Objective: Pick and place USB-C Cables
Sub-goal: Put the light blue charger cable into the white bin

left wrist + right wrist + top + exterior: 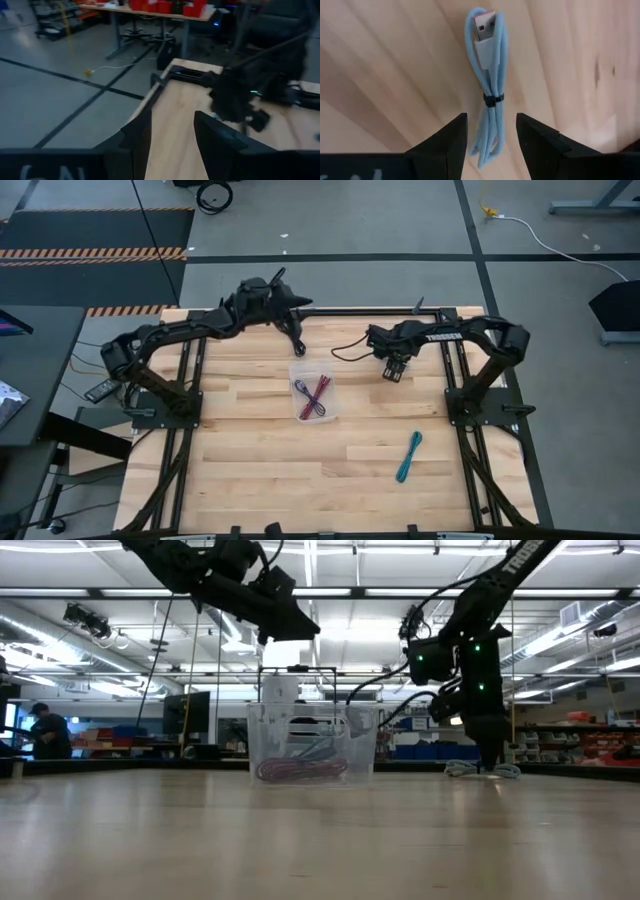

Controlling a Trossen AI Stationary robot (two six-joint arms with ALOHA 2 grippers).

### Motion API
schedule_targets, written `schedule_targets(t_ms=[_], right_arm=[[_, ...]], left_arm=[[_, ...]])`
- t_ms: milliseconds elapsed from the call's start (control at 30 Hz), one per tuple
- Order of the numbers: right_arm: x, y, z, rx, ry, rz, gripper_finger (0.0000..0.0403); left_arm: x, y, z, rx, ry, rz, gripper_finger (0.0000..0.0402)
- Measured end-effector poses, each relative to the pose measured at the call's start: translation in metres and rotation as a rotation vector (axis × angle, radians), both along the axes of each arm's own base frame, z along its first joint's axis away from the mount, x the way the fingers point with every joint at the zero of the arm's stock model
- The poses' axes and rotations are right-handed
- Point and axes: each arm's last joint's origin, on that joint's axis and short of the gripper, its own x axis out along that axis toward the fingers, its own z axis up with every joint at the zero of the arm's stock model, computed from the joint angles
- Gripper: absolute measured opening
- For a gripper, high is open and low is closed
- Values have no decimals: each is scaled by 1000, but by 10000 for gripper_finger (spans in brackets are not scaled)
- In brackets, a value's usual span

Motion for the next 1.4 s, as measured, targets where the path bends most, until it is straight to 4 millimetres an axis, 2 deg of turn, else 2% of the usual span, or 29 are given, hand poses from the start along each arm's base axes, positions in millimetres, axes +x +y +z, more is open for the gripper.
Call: schedule_targets(t_ms=[133,233,300,433,467,533,667,800,1000,1067,1233,1400], right_arm=[[2,-2,-9,15,16,3,174],[3,-5,-13,42,28,13,153],[3,-5,-16,60,31,7,121],[3,-4,-13,91,-8,-1,30],[3,-4,-11,95,-20,-10,21],[6,-5,-5,89,-64,-43,24],[25,-3,24,102,-234,-62,41],[56,9,60,121,-442,11,19],[98,46,110,190,-687,163,18],[106,58,121,204,-751,192,18],[124,81,130,259,-886,190,18],[136,92,116,257,-869,177,20]], left_arm=[[4,-10,-4,-12,48,-78,155],[2,-12,-7,33,107,-82,155],[-5,-10,-5,30,140,-26,155],[-24,-9,3,8,213,60,155],[-30,-11,6,6,228,69,155],[-42,-16,13,7,260,83,155],[-61,-23,17,31,303,159,155],[-73,-24,3,147,290,175,155],[-86,-11,-21,212,279,237,155],[-90,-6,-26,215,271,265,155],[-94,7,-39,149,270,333,155],[-91,12,-51,108,306,334,155]])
